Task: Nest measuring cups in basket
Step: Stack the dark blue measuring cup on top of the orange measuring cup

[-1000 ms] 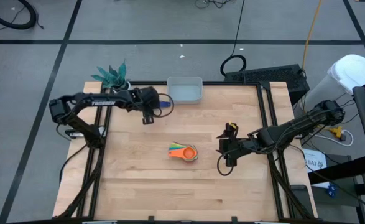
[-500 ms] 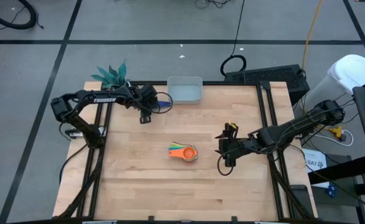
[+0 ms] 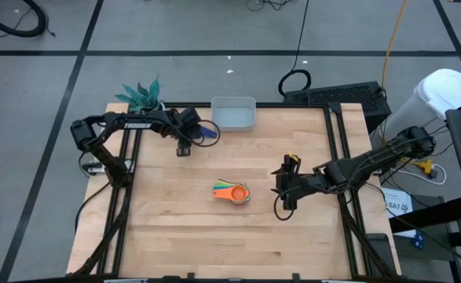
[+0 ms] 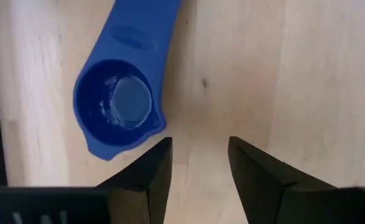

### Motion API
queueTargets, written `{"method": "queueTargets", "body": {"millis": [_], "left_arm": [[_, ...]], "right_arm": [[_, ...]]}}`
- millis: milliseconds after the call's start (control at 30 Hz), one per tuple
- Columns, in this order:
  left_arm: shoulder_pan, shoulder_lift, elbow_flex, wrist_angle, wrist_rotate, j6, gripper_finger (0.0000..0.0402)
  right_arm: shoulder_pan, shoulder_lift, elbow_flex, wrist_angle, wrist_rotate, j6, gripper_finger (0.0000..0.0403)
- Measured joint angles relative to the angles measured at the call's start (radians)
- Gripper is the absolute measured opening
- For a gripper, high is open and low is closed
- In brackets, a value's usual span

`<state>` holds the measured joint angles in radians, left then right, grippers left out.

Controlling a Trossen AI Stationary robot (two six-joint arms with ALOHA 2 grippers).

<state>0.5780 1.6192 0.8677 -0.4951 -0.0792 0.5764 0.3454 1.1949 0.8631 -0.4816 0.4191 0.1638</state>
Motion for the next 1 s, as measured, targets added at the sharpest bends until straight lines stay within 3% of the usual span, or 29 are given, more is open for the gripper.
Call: {"method": "queueTargets", "body": {"millis": [400, 1000], "left_arm": [[-0.008, -0.006, 0.002, 0.051, -0.036, 0.005, 0.0159], [0.032, 0.0, 0.002, 0.122, -0.001, -0.012, 0.0159]], "right_arm": [[-0.006, 0.0, 0.0, 0.0, -0.001, 0.007, 0.0256], [-0.038, 0.0, 0.0, 0.002, -0.004, -0.013, 0.0256]]}}
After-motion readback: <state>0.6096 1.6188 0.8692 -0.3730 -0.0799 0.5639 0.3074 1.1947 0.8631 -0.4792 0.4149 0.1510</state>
